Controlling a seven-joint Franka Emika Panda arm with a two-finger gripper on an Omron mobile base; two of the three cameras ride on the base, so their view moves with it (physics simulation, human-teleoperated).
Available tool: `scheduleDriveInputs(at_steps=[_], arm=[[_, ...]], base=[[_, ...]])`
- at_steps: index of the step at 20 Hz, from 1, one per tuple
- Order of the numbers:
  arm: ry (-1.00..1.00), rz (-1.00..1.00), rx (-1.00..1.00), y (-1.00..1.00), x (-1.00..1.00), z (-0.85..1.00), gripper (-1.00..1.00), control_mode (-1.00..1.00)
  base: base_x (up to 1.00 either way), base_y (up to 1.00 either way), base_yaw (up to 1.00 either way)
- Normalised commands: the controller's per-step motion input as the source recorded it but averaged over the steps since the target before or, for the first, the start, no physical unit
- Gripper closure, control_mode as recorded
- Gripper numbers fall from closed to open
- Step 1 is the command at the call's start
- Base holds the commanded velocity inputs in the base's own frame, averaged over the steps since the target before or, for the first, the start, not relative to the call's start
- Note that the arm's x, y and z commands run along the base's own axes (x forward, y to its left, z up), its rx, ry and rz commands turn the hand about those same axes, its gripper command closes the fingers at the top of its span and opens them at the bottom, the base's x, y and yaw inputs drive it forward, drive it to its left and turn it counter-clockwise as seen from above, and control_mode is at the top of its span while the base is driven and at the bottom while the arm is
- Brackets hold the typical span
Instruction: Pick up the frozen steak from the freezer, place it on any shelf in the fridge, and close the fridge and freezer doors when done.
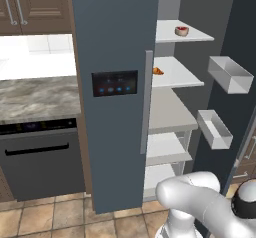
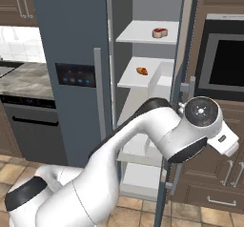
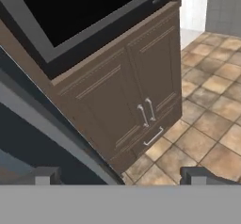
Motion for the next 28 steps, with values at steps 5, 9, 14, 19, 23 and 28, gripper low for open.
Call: scheduleDriveInputs(at_steps=[5,9,14,19,23,28], arm=[[-0.05,0.12,0.16,-0.45,0.36,-0.08,-1.0,-1.0],[-0.07,0.12,0.22,-0.21,0.28,-0.07,-1.0,-1.0],[-0.02,0.06,0.24,-0.04,0.6,-0.25,-1.0,-1.0],[0.0,0.07,0.18,-0.03,0.56,-0.27,-1.0,-1.0],[-0.03,0.11,0.19,-0.01,0.44,-0.22,-1.0,-1.0],[-0.04,0.12,0.2,-0.06,0.45,-0.15,-1.0,-1.0]], base=[[0.0,0.0,0.0],[0.0,0.0,0.0],[0.0,0.0,0.0],[0.0,0.0,0.0],[0.0,0.0,0.0],[0.0,0.0,0.0]])
